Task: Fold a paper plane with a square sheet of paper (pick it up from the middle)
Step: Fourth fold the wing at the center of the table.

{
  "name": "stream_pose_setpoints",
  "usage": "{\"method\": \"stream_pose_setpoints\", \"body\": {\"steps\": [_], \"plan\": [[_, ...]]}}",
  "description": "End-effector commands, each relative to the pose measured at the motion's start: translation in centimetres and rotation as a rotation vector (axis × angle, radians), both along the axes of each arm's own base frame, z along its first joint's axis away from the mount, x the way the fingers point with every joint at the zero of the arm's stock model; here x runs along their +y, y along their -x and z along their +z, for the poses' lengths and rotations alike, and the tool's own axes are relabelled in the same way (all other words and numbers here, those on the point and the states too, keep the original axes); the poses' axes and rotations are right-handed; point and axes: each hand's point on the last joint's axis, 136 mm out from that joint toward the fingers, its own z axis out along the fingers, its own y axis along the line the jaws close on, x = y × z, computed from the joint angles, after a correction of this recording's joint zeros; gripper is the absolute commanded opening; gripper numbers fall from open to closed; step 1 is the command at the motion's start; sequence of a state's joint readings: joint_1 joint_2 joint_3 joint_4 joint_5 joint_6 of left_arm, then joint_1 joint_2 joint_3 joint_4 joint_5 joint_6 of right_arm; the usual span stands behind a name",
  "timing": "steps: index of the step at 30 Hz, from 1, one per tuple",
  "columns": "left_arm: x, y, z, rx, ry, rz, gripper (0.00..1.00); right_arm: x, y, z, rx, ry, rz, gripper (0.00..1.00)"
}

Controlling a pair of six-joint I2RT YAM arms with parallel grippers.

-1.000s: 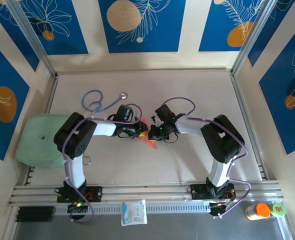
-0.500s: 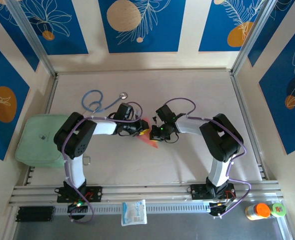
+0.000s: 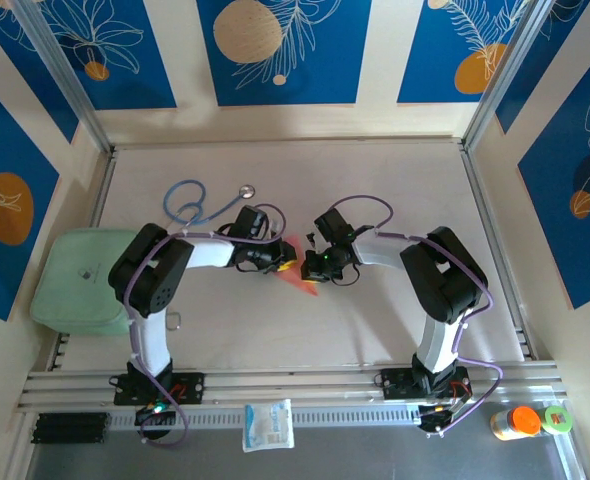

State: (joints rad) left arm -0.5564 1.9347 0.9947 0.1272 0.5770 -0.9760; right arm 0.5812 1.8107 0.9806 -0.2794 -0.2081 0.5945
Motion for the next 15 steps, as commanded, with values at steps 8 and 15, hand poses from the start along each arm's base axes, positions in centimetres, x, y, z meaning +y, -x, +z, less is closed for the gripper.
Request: {"method": "stream_pose_setpoints", "body": {"steps": [8, 15], "plan": [[1.7, 0.3, -2.7, 0.076, -0.128, 0.023, 0.21, -0.9, 2.4, 0.8, 0.060, -0.006, 0.030, 0.08], [1.8, 0.5, -3.0, 0.085, -0.136, 0.023, 0.21, -1.7, 3.9, 0.3, 0.106, 0.003, 0.023, 0.08]]}}
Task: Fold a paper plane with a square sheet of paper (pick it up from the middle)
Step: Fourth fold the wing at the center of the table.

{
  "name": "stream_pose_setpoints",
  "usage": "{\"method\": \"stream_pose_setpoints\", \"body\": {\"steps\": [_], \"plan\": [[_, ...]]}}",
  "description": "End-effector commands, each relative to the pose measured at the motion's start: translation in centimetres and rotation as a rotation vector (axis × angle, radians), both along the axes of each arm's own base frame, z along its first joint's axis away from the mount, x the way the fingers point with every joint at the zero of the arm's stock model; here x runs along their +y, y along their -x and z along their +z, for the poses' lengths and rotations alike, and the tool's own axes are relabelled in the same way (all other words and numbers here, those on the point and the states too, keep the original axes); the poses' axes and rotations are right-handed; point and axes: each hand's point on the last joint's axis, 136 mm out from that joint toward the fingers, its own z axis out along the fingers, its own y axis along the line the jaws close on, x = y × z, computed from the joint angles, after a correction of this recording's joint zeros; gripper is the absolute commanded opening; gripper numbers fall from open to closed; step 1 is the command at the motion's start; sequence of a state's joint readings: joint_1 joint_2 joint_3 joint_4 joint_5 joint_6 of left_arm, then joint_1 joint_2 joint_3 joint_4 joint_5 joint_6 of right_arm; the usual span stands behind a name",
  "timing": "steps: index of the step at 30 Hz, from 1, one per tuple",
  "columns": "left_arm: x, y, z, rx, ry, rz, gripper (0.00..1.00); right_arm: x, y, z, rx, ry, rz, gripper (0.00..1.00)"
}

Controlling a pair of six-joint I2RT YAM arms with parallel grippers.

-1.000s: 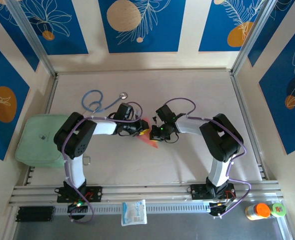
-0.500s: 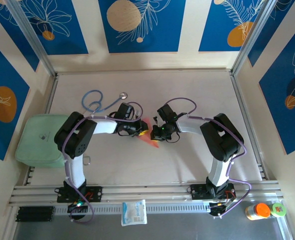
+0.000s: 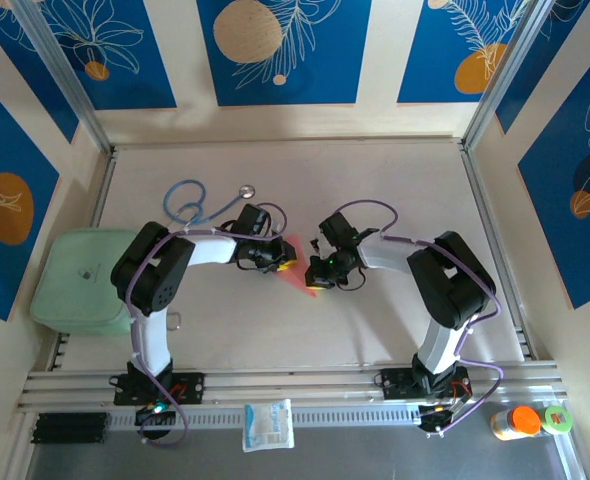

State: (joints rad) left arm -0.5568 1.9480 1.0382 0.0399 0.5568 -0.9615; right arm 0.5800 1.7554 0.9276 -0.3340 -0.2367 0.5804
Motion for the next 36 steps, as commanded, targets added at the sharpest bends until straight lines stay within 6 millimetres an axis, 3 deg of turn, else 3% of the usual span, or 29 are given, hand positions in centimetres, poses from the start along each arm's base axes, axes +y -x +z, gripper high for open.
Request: {"method": "stream_pose_setpoints", "body": {"steps": [1, 11, 22, 31, 36], "plan": [[1.5, 0.6, -2.6, 0.057, -0.091, 0.023, 0.21, -0.6, 1.6, 0.1, 0.060, -0.005, 0.002, 0.09], [1.5, 0.6, -2.7, 0.062, -0.093, 0.020, 0.21, -0.8, 2.2, 0.2, 0.064, -0.013, 0.012, 0.09], [1.6, 0.7, -2.9, 0.068, -0.098, 0.021, 0.21, -1.8, 3.3, -1.8, 0.106, 0.036, 0.008, 0.09], [1.6, 0.8, -2.8, 0.069, -0.099, 0.020, 0.21, -2.4, 4.0, -0.5, 0.084, 0.025, 0.016, 0.09], [1.7, 0.9, -2.9, 0.073, -0.100, 0.021, 0.21, -2.9, 4.4, -1.6, 0.107, 0.054, 0.009, 0.09]]}}
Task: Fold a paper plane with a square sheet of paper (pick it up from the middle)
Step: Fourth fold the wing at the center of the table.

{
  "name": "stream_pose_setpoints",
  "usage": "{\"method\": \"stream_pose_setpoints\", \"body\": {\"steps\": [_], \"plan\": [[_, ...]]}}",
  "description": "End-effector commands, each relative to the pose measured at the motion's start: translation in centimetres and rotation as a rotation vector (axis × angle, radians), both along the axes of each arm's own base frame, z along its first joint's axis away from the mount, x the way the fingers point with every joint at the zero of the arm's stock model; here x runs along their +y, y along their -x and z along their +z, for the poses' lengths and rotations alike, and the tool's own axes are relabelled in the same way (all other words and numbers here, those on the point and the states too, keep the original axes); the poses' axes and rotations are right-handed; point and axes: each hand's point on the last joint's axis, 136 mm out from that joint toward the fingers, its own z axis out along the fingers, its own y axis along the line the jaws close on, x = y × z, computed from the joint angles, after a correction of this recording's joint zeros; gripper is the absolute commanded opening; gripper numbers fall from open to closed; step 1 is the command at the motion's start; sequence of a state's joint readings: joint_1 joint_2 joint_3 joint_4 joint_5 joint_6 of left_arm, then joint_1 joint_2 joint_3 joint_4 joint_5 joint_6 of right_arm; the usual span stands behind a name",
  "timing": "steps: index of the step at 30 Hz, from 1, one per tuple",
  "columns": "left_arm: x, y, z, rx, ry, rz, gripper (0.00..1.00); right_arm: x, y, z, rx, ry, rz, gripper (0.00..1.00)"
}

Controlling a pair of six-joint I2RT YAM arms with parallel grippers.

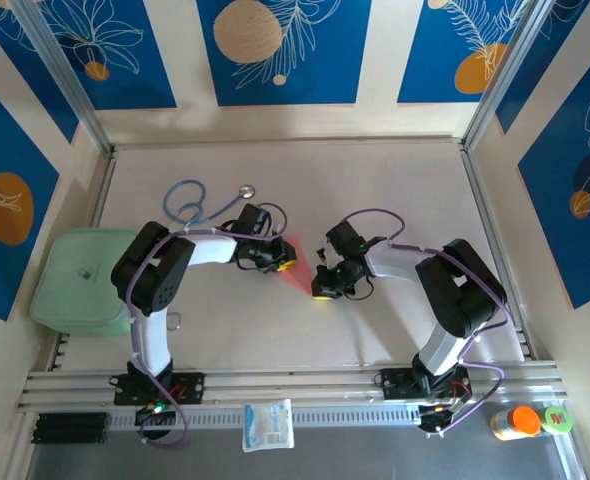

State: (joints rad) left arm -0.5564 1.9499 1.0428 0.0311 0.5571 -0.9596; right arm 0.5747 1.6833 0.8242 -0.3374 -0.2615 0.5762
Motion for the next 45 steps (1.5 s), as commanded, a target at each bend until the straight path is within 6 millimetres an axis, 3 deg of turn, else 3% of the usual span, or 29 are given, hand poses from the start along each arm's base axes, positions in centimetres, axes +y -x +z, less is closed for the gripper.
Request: {"method": "stream_pose_setpoints", "body": {"steps": [1, 4, 7, 12, 18, 24, 31, 38, 45], "plan": [[1.7, 0.9, -2.9, 0.069, -0.097, 0.022, 0.21, -1.5, 1.8, -1.5, 0.074, 0.063, 0.001, 0.09], [1.6, 0.9, -2.8, 0.069, -0.095, 0.019, 0.21, -1.7, 1.8, -1.6, 0.073, 0.073, -0.007, 0.09], [1.7, 0.9, -2.8, 0.069, -0.096, 0.020, 0.21, -1.3, 1.4, -0.4, 0.044, 0.048, -0.006, 0.09], [1.6, 0.9, -2.7, 0.067, -0.092, 0.018, 0.21, 0.1, -0.4, 2.9, -0.058, -0.031, 0.002, 0.10], [1.5, 0.8, -2.7, 0.067, -0.089, 0.018, 0.21, 1.6, -2.9, 3.5, -0.084, -0.033, -0.004, 0.10], [1.4, 0.8, -2.5, 0.068, -0.082, 0.019, 0.21, 3.0, -4.1, 2.4, -0.071, -0.013, 0.006, 0.09], [1.5, 1.0, -2.7, 0.071, -0.085, 0.017, 0.21, 2.3, -3.7, 0.8, -0.042, 0.033, -0.004, 0.09], [2.3, 1.4, -3.7, 0.112, -0.126, 0.061, 0.21, 0.8, -2.4, -1.4, 0.021, 0.099, -0.006, 0.08], [3.5, 1.9, -5.0, 0.146, -0.185, 0.089, 0.21, -0.5, -0.5, -1.7, 0.057, 0.102, -0.005, 0.08]]}}
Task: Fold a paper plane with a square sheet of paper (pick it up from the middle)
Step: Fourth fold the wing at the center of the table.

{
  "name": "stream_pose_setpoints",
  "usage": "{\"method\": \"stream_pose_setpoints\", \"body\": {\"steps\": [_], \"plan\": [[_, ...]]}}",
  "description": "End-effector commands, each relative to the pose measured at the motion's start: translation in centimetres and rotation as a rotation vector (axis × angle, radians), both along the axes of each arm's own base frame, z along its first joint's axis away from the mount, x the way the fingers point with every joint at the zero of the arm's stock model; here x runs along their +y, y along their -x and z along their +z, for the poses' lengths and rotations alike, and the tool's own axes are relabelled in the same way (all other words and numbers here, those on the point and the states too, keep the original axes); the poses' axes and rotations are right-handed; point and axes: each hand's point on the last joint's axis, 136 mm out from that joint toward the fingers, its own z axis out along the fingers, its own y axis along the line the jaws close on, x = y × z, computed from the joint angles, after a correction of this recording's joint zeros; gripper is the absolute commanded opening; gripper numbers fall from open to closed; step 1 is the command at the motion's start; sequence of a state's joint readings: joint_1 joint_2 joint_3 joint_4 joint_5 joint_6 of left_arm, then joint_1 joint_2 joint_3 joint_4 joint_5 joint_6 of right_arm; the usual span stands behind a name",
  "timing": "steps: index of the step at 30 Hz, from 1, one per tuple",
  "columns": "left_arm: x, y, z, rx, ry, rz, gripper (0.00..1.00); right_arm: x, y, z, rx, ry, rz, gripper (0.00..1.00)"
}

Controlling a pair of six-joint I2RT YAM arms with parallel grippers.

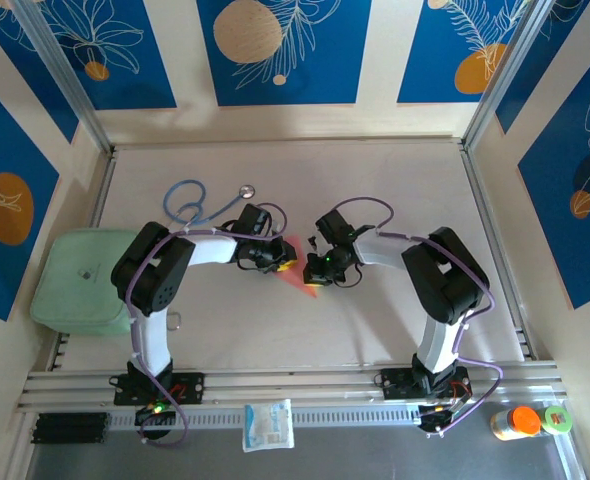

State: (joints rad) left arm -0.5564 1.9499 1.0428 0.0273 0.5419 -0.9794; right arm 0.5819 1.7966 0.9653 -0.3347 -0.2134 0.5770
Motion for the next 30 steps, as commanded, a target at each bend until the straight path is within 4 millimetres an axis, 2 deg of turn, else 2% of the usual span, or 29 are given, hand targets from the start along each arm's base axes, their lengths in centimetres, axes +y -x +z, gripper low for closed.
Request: {"method": "stream_pose_setpoints", "body": {"steps": [1, 8, 13, 15, 19, 21, 26, 30], "plan": [[3.4, 2.1, -5.0, 0.141, -0.180, 0.070, 0.20, -2.4, 3.6, -1.5, 0.112, 0.074, 0.003, 0.08], [3.6, 2.2, -5.2, 0.146, -0.192, 0.075, 0.20, -3.3, 6.5, -1.0, 0.154, 0.048, 0.026, 0.08], [3.4, 2.2, -5.0, 0.144, -0.180, 0.068, 0.20, -4.2, 7.5, -0.8, 0.161, 0.061, 0.017, 0.08], [3.2, 2.2, -4.8, 0.142, -0.174, 0.062, 0.20, -4.0, 6.7, 0.2, 0.123, 0.042, 0.012, 0.08], [3.0, 2.1, -4.5, 0.136, -0.162, 0.054, 0.20, -2.4, 3.9, 4.0, -0.021, -0.031, 0.012, 0.09], [2.9, 2.0, -4.4, 0.134, -0.156, 0.052, 0.20, -1.6, 2.6, 4.8, -0.060, -0.050, 0.009, 0.09], [2.6, 2.0, -4.1, 0.126, -0.136, 0.049, 0.20, 0.4, 0.1, 4.0, -0.068, -0.029, 0.010, 0.08], [2.1, 1.6, -3.5, 0.113, -0.105, 0.047, 0.20, 0.6, -1.1, 2.6, -0.069, 0.003, -0.007, 0.07]]}}
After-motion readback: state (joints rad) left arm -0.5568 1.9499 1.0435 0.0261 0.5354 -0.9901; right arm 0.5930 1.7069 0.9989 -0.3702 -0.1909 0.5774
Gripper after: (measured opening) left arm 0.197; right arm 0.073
